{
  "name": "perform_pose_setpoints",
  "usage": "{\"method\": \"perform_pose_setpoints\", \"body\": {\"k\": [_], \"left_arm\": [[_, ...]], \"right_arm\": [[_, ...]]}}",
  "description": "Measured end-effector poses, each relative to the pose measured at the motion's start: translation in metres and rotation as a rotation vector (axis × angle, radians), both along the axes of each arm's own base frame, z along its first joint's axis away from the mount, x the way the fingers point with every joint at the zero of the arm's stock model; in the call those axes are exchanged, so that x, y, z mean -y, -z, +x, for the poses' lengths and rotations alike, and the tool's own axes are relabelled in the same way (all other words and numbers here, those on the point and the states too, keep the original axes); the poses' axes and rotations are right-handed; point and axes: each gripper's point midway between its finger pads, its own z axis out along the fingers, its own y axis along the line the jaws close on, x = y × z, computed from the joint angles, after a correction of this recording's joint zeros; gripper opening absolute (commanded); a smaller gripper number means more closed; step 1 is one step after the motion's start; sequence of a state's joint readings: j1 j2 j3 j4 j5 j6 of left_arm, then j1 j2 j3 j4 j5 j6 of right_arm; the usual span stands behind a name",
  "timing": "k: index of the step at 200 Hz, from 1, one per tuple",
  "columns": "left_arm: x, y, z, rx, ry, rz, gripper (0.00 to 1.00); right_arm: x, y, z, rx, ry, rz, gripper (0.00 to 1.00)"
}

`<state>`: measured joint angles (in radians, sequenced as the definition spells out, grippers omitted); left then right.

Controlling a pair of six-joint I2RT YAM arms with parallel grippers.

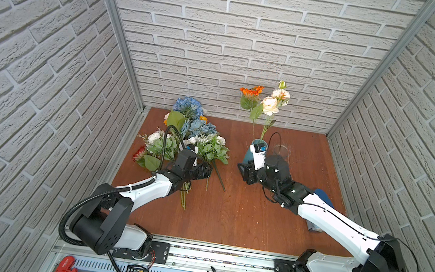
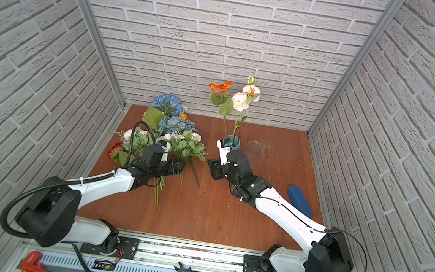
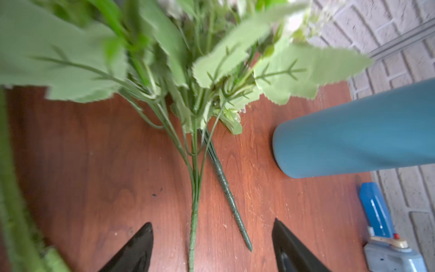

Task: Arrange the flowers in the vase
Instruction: 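Release the gerbera with the right gripper while the left gripper grasps the white-lavender bouquet, then grasp the bouquet stems with the right gripper beside the left gripper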

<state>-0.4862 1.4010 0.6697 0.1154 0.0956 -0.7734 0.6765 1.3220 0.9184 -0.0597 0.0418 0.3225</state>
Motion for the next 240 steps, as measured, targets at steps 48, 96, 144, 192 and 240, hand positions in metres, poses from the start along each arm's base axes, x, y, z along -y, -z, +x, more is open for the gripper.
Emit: {"method": "perform_pose_setpoints", "body": {"k": [48,96,144,192,240], "left_arm": [[0.012,0.034,-0.001,-0.058,0.016,0.106,0.70],[0.014,0.051,0.016,-0.080,-0.003,0.169,0.40],[0.018,0.057,0.027,-0.078,-0.006,0.189,0.16],[0.017,0.057,0.027,-0.074,-0.003,0.200,0.00],[0.007,0.016,0.021,0.009,-0.006,0.177,0.00]], "right_arm": [[-0.031,0.063,-0.012,-0.176,-0.006,-0.013,0.52],[-0.028,0.072,-0.009,-0.197,0.040,-0.019,0.52],[-0.023,0.073,-0.007,-0.191,0.062,-0.037,0.52],[-0.023,0.071,-0.006,-0.188,0.064,-0.039,0.58],[-0.025,0.064,-0.003,-0.171,0.064,-0.039,0.81]]}}
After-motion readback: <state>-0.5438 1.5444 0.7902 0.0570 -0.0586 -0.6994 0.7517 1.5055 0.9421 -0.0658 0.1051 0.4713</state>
